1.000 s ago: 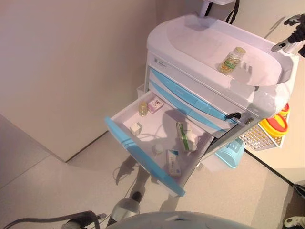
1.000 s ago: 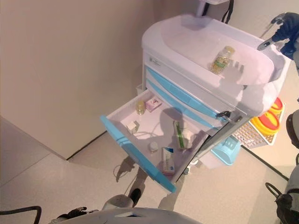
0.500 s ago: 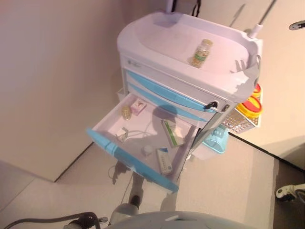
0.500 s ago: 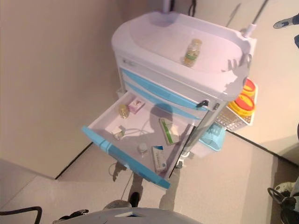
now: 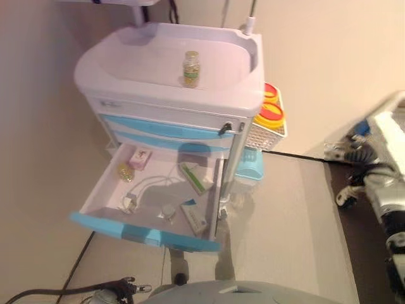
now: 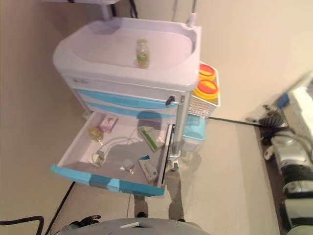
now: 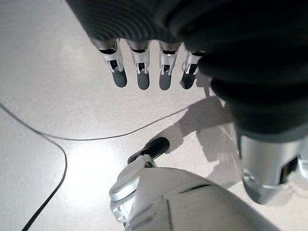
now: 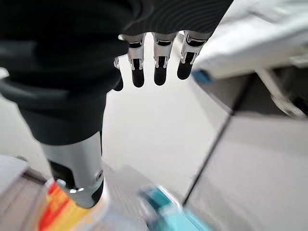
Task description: Open the drawer and pick up the medicine
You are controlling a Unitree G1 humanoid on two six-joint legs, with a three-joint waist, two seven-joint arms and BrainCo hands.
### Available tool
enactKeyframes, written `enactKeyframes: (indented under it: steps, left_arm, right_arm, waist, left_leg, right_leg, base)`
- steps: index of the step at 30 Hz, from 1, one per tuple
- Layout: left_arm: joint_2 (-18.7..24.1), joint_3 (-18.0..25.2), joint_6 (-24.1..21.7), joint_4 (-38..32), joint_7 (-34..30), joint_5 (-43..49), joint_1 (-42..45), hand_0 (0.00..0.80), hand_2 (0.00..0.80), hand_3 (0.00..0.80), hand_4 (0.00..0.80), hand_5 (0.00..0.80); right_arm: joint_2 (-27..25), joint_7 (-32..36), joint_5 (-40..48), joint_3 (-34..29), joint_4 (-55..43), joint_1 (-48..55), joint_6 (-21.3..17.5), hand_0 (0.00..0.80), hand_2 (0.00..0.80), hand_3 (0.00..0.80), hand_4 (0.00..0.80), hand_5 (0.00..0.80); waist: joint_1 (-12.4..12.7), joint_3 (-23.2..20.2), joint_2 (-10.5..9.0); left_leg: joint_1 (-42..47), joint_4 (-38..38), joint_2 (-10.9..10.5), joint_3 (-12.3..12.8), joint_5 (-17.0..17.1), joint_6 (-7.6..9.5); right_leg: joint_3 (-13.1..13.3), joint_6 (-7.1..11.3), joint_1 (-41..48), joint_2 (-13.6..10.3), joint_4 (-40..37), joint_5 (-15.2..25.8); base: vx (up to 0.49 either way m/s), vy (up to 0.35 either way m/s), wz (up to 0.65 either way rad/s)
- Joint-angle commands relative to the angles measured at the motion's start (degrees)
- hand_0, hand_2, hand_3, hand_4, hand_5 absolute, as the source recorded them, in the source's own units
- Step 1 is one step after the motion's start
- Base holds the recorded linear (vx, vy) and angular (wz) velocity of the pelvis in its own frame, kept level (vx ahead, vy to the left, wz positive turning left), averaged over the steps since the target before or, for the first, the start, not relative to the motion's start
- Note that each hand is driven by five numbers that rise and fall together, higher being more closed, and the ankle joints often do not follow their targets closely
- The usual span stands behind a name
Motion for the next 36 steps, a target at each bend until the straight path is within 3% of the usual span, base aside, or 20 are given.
enactKeyframes:
  steps: [1, 10, 16, 21, 25, 33, 36]
  left_arm:
    - [-0.99, -0.86, -2.25, 3.00, -0.57, 3.14, -1.77, 0.000, 0.000, 0.000, 0.000, 0.000]
    - [-3.32, -2.98, -4.71, 0.97, -0.85, 1.98, -1.28, 0.000, 0.000, 0.000, 0.000, 0.000]
    - [-3.92, -4.35, -5.54, 0.10, -1.80, 1.74, -1.92, 0.000, 0.000, 0.000, 0.000, 0.000]
    - [-3.05, -6.22, -7.29, -1.72, -0.81, 2.39, -2.57, 0.000, 0.000, 0.000, 0.000, 0.000]
    - [-1.67, -7.48, -9.27, -4.15, 1.78, -2.35, -5.98, 0.000, 0.000, 0.000, 0.000, 0.000]
    - [1.76, -5.68, -8.80, -13.86, 6.06, -5.59, -11.28, 0.000, 0.000, 0.000, 0.000, 0.000]
    - [5.24, -4.15, -7.98, -19.39, 7.13, -6.43, -12.74, 0.000, 0.000, 0.000, 0.000, 0.000]
  right_arm:
    - [3.64, -0.74, -0.82, -0.10, -3.26, 1.90, -8.00, 0.000, 0.000, 0.000, 0.000, 0.000]
    - [17.03, -1.48, -6.79, 7.15, 3.14, 12.72, -15.37, 0.000, 0.000, 0.000, 0.000, 0.000]
    - [20.18, -3.77, -7.48, 9.55, 10.82, 15.22, -18.23, 0.000, 0.000, 0.000, 0.000, 0.000]
    - [19.60, -9.84, -12.37, 11.02, 15.12, 15.60, -19.72, 0.000, 0.000, 0.000, 0.000, 0.000]
    - [18.59, -9.88, -13.60, 12.34, 16.71, 14.07, -19.99, 0.000, 0.000, 0.000, 0.000, 0.000]
    - [14.08, -10.23, -15.66, 13.16, 14.59, 12.08, -18.28, 0.000, 0.000, 0.000, 0.000, 0.000]
    - [11.74, -9.42, -18.68, 13.63, 13.10, 12.09, -18.46, 0.000, 0.000, 0.000, 0.000, 0.000]
  waist:
    - [0.68, 0.85, -0.75]
    - [-1.84, 2.21, 0.57]
    - [-2.36, 3.57, 1.64]
    - [-2.99, 6.01, 3.00]
    - [-3.98, 9.48, 4.24]
    - [-5.27, 15.00, 5.21]
    - [-5.18, 16.43, 5.18]
  left_leg:
    - [1.92, 3.56, -2.10, 0.37, -10.59, 0.52]
    - [1.18, 3.25, -1.55, 1.94, -10.01, 0.39]
    - [-0.15, 3.45, -1.68, 1.01, -9.35, 0.60]
    - [-2.85, 4.35, -1.59, 0.15, -8.59, 0.70]
    - [-6.69, 6.72, -1.61, -0.24, -8.31, 0.83]
    - [-15.11, 18.20, -2.78, -0.59, -10.23, 1.39]
    - [-18.17, 21.64, -3.06, -0.67, -10.99, 1.90]
  right_leg:
    - [-1.76, 3.13, -2.22, -1.81, -0.83, 3.61]
    - [-0.78, 2.66, -3.39, -0.54, -0.99, 3.47]
    - [-1.04, 2.31, -4.45, -0.06, -0.38, 3.20]
    - [-1.16, 2.06, -7.04, 0.27, 1.24, 2.75]
    - [-1.13, 1.38, -11.33, 0.08, 4.78, 1.68]
    - [-0.81, -0.14, -19.75, -0.80, 14.62, -0.65]
    - [-0.45, -0.49, -22.99, -0.88, 18.71, -1.73]
  base:
    - [0.024, -0.068, -0.26]
    - [-0.001, -0.032, -0.20]
    - [-0.007, -0.003, -0.02]
    - [-0.080, 0.017, -0.10]
    - [-0.149, 0.070, -0.28]
    - [-0.052, 0.076, -0.12]
    - [0.005, 0.073, -0.07]
